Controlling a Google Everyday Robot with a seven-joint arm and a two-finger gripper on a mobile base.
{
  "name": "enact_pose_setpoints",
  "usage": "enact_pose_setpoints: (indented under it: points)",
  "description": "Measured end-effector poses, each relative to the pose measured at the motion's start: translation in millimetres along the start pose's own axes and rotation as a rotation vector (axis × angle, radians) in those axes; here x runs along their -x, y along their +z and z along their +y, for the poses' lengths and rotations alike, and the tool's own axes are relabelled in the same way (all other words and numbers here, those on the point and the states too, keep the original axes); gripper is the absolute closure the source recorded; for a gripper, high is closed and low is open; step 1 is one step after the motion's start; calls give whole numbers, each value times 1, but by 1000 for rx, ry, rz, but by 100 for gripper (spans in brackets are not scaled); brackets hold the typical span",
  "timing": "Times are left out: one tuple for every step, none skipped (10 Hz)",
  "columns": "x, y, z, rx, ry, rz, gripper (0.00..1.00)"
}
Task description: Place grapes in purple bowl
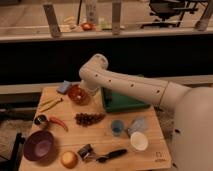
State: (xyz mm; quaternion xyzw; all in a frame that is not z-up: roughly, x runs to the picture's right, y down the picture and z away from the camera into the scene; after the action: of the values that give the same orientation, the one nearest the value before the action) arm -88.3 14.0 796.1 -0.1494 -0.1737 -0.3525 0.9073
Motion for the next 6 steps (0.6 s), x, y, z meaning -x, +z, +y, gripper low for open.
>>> enact_pose_setpoints:
  points:
    - [0,2,-1,-5,-1,-8,20]
    - [-1,3,-1,-5,2,-11,20]
    - [1,4,2,10,12,-16,20]
    - [10,7,9,33,29,-28,20]
    - [19,8,14,48,41,-38,20]
    - [28,12,20,67,58,-49,20]
